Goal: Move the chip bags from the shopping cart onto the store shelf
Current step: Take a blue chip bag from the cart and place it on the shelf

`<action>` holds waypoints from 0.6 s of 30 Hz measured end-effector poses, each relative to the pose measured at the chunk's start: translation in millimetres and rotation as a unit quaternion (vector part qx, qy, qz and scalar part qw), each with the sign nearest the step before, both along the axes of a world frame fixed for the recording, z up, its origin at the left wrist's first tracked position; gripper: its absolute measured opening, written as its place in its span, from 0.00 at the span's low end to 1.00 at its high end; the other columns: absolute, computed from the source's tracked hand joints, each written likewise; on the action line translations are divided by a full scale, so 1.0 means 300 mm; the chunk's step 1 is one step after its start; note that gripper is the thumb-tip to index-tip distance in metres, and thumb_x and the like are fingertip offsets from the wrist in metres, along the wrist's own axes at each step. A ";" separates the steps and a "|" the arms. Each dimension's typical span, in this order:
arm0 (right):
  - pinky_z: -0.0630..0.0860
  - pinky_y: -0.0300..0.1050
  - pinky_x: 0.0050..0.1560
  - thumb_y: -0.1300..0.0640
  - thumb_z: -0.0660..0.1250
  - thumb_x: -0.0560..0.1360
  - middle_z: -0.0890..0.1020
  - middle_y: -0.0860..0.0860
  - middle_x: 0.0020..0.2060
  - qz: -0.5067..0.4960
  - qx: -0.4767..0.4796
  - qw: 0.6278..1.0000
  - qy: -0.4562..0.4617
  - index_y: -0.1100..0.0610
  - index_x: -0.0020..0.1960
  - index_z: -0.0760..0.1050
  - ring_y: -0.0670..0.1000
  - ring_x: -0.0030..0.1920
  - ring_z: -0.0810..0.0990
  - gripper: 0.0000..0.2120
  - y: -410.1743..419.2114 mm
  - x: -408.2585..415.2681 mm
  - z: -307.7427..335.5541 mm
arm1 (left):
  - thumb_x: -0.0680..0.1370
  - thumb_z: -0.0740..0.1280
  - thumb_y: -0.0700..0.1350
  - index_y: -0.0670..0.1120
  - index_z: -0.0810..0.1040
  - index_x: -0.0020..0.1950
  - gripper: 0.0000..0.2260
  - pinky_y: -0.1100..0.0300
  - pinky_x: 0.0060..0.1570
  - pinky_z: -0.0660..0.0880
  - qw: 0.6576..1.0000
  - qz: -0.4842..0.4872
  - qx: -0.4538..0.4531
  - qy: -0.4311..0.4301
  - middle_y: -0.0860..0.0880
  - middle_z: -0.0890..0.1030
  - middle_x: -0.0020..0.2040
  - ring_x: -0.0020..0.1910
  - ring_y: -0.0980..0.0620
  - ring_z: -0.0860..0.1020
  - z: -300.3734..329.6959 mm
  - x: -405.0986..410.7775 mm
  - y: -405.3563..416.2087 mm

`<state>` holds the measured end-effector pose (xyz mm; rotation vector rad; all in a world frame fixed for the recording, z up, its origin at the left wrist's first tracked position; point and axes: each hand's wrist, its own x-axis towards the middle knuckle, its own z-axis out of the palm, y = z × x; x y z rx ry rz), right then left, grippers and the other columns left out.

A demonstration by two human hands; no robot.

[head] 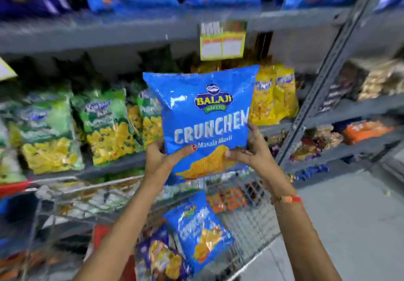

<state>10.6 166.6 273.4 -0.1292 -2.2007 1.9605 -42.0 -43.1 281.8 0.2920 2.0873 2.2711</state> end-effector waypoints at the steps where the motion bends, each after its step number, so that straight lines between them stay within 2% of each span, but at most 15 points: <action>1: 0.77 0.55 0.56 0.65 0.76 0.63 0.81 0.58 0.56 -0.002 0.001 1.000 0.021 0.50 0.69 0.60 0.51 0.54 0.81 0.41 0.003 -0.009 0.056 | 0.66 0.73 0.31 0.48 0.80 0.40 0.12 0.69 0.33 0.77 1.000 -0.001 0.004 0.027 0.62 0.84 0.31 0.33 0.63 0.81 0.067 -0.008 -0.005; 3: 0.79 0.51 0.55 0.66 0.75 0.66 0.82 0.55 0.56 -0.007 -0.003 0.998 0.057 0.47 0.69 0.61 0.49 0.54 0.81 0.39 0.009 -0.027 0.170 | 0.63 0.76 0.35 0.48 0.80 0.41 0.13 0.67 0.35 0.78 0.997 -0.006 0.020 0.076 0.60 0.85 0.34 0.36 0.61 0.82 0.197 -0.020 -0.009; 5: 0.81 0.42 0.48 0.65 0.75 0.65 0.83 0.52 0.54 -0.008 -0.013 0.995 0.098 0.45 0.68 0.63 0.46 0.52 0.83 0.38 0.015 -0.052 0.278 | 0.60 0.77 0.38 0.48 0.80 0.42 0.14 0.67 0.34 0.78 0.993 -0.012 0.044 0.110 0.59 0.85 0.34 0.36 0.59 0.83 0.312 -0.038 -0.006; 7: 0.81 0.37 0.43 0.64 0.75 0.64 0.85 0.47 0.48 -0.014 -0.015 0.990 0.139 0.43 0.64 0.66 0.43 0.47 0.84 0.35 0.022 -0.079 0.383 | 0.58 0.78 0.38 0.47 0.81 0.41 0.15 0.67 0.33 0.78 0.988 -0.018 0.058 0.141 0.57 0.86 0.34 0.36 0.58 0.83 0.418 -0.054 0.007; 10: 0.81 0.38 0.45 0.64 0.75 0.64 0.86 0.42 0.42 -0.022 -0.019 0.982 0.187 0.45 0.63 0.68 0.41 0.45 0.83 0.32 0.043 -0.121 0.519 | 0.57 0.77 0.39 0.48 0.81 0.41 0.14 0.65 0.34 0.79 0.981 -0.022 0.072 0.177 0.55 0.86 0.35 0.37 0.56 0.84 0.556 -0.092 0.040; 13: 0.80 0.38 0.47 0.60 0.76 0.62 0.85 0.46 0.46 -0.034 -0.033 0.976 0.213 0.43 0.61 0.69 0.46 0.47 0.84 0.32 0.076 -0.177 0.635 | 0.63 0.75 0.38 0.47 0.81 0.44 0.11 0.65 0.35 0.79 0.976 -0.029 0.078 0.200 0.56 0.86 0.35 0.38 0.56 0.84 0.677 -0.151 0.084; 16: 0.79 0.36 0.45 0.65 0.74 0.65 0.84 0.49 0.48 -0.040 -0.039 0.969 0.241 0.45 0.60 0.70 0.47 0.47 0.83 0.29 0.118 -0.247 0.742 | 0.66 0.74 0.38 0.49 0.81 0.43 0.09 0.66 0.36 0.79 0.970 -0.022 0.071 0.231 0.59 0.85 0.35 0.38 0.58 0.83 0.783 -0.215 0.133; 18: 0.78 0.38 0.47 0.64 0.74 0.66 0.83 0.52 0.51 -0.047 -0.039 0.968 0.244 0.46 0.61 0.70 0.50 0.50 0.82 0.28 0.151 -0.294 0.801 | 0.67 0.74 0.39 0.50 0.80 0.43 0.09 0.66 0.38 0.79 0.966 -0.016 0.067 0.247 0.57 0.85 0.38 0.40 0.58 0.83 0.844 -0.260 0.171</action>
